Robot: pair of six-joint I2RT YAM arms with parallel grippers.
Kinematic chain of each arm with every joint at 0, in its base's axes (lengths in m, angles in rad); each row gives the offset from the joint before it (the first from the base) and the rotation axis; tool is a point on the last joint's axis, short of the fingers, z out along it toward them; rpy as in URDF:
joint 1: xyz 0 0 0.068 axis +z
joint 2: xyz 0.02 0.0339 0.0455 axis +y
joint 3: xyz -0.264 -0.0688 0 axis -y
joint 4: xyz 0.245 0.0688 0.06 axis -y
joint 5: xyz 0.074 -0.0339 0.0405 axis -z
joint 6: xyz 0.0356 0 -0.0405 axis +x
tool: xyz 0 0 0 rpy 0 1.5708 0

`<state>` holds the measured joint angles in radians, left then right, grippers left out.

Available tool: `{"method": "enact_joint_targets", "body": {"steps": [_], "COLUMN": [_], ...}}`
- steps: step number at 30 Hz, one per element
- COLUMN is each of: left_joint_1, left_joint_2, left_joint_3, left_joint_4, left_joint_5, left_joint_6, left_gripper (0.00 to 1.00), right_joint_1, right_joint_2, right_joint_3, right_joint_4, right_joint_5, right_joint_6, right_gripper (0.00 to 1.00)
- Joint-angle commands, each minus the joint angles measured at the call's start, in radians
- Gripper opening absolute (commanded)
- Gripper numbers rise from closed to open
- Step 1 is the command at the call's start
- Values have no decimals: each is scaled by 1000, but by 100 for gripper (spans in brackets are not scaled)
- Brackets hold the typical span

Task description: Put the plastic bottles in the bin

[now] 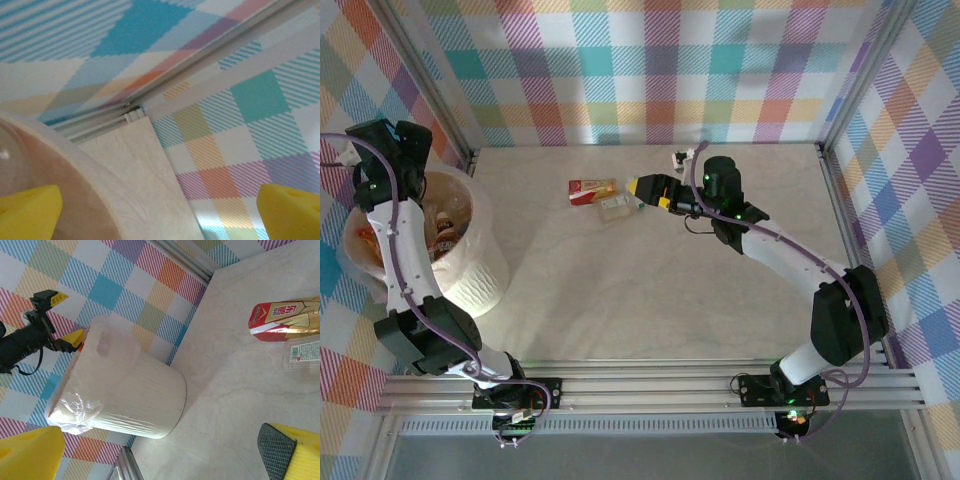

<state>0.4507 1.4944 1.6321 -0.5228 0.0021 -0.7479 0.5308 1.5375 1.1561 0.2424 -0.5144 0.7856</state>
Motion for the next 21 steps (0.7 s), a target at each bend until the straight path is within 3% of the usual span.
{"method": "enact_joint_targets", "body": {"steps": [1, 12, 17, 21], "left_joint_1": [-28, -156, -156, -156], "left_joint_2": [-3, -60, -162, -256], "left_joint_3": [-68, -27, -24, -59], "left_joint_4": [-76, -141, -128, -80], "left_joint_5": [45, 160, 173, 270], "left_joint_6": [41, 141, 150, 147], "left_gripper": [100, 100, 100, 100], "right_joint_1": [0, 0, 0, 0], "right_joint_2": [13, 40, 36, 40], "right_joint_3": [38, 51, 50, 49], "right_joint_4": [11, 25, 9, -29], "right_joint_5": [-21, -34, -5, 70], "right_joint_6": [10, 50, 34, 11], "right_gripper": [100, 99, 100, 100]}}
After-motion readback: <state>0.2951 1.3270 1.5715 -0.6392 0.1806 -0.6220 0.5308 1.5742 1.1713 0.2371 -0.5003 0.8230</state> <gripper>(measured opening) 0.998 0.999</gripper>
